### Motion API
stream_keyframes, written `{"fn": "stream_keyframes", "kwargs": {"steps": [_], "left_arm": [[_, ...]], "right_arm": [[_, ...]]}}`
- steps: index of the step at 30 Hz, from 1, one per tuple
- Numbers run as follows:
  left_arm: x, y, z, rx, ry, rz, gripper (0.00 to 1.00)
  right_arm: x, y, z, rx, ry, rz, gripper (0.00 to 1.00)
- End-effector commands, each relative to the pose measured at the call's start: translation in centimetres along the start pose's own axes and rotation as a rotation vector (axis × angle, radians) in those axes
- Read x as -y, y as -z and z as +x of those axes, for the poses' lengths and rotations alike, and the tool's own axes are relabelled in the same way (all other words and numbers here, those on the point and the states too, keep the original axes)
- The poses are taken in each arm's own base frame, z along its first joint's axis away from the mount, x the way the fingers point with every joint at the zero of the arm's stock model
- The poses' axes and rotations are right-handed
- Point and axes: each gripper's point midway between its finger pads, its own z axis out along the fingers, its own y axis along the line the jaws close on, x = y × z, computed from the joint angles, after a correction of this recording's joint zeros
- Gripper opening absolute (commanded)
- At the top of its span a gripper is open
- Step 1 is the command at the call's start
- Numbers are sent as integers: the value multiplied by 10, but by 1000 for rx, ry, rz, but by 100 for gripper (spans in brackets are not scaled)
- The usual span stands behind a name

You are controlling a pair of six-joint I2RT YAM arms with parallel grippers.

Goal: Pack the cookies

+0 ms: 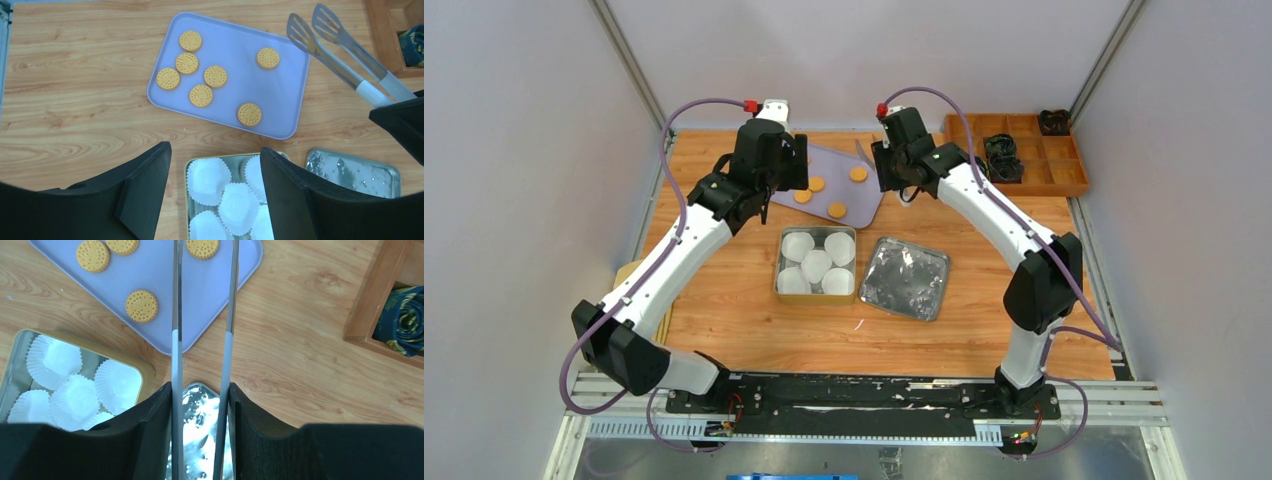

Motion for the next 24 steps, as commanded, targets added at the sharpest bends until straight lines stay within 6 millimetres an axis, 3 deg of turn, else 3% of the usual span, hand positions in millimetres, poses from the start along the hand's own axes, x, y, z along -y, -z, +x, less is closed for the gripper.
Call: {"fn": "stream_keyframes", "kwargs": {"steps": [1,3,5,7,8,13,16,20,24], "left_arm": [[2,6,-9,34,16,22,72],[3,6,-8,32,17,25,72],[2,7,-9,34,18,24,73],[2,8,-10,35,18,24,73],[2,9,-10,38,19,26,73],[4,11,-11,45,26,41,73],[9,8,-9,44,34,63,71],[16,5,-7,31,41,92,69],[15,4,-5,24,40,87,69]], "right_arm": [[13,28,-29,124,-7,32,34],[19,34,-31,140,-8,58,37],[23,37,-28,143,-4,76,33],[30,44,-25,147,-6,103,6],[33,47,-22,147,-12,119,1],[66,63,20,109,-38,271,0],[87,63,51,64,-60,348,0],[101,44,86,-17,-102,353,0],[103,16,103,-62,-110,329,0]]}}
